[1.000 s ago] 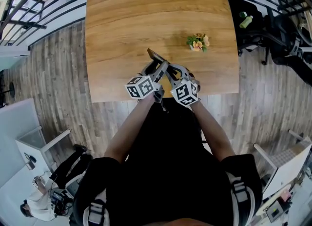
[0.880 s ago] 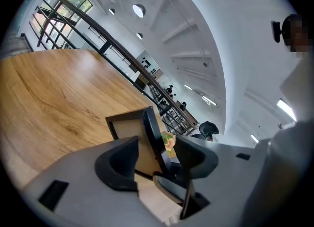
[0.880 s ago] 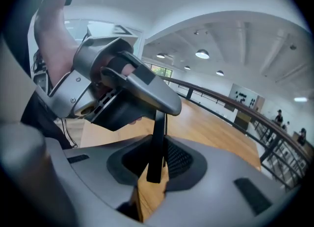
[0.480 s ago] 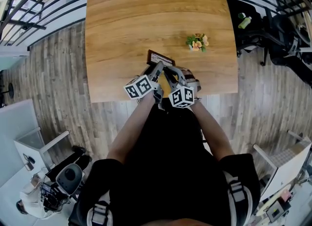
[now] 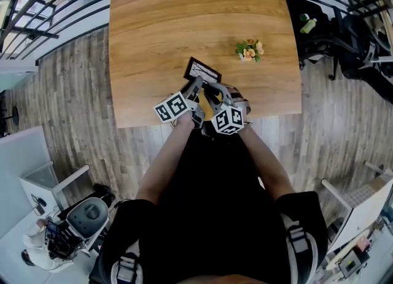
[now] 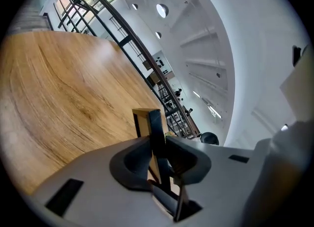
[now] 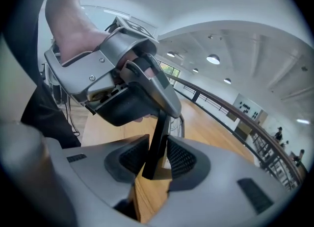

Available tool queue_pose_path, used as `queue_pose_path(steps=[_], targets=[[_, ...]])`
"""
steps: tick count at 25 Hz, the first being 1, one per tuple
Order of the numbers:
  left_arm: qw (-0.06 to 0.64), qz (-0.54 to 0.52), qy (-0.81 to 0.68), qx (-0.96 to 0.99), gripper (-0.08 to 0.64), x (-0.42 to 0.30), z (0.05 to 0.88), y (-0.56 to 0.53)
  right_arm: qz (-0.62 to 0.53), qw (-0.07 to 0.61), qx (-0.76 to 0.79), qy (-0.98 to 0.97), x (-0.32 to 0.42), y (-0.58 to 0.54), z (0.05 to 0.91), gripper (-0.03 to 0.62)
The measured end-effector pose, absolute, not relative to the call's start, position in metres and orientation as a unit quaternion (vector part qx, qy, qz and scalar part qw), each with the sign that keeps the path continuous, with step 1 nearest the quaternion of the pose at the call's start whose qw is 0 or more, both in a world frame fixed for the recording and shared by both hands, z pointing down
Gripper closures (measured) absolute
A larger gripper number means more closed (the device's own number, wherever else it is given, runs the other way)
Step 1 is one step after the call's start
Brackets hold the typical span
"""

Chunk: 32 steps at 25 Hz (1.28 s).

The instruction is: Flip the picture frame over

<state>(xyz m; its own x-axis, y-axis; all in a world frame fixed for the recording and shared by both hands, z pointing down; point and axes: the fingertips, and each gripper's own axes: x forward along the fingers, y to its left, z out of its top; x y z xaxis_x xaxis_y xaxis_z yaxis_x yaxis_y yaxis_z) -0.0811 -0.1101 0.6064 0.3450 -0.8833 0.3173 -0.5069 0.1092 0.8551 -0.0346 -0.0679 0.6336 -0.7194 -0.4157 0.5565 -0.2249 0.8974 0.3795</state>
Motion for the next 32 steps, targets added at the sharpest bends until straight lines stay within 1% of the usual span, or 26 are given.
queue_pose_path(steps=[2,5,12,14,16,19,25,32], targets=[[0.506,-0.181,-0.538,0.649,0.46,-0.079,0.604,-0.109,-0.139,0.328,0.165,-0.92,-0.034,-0.063,0.635,0.457],[0.503,-0.182,-0.533,0.656,0.465,-0.079,0.602,-0.105,-0.12,0.322,0.156,-0.926,-0.033,-0.056,0.636,0.451],[0.505,-0.196,-0.533,0.65,0.466,-0.096,0.605,-0.098,-0.019,0.284,0.152,-0.946,-0.026,-0.047,0.635,0.451],[0.502,-0.196,-0.534,0.651,0.466,-0.1,0.604,-0.097,0.007,0.265,0.157,-0.951,-0.025,-0.049,0.63,0.442],[0.497,-0.192,-0.538,0.654,0.466,-0.104,0.603,-0.096,0.025,0.238,0.163,-0.957,-0.025,-0.051,0.618,0.473],[0.484,-0.177,-0.541,0.665,0.466,-0.107,0.602,-0.094,0.051,0.213,0.172,-0.961,-0.024,-0.056,0.607,0.469],[0.466,-0.142,-0.514,0.706,0.466,-0.1,0.598,-0.088,0.097,0.205,0.173,-0.958,-0.014,-0.071,0.616,0.441],[0.482,-0.131,-0.443,0.745,0.466,-0.083,0.6,-0.072,0.166,0.2,0.168,-0.951,0.001,-0.078,0.637,0.422]])
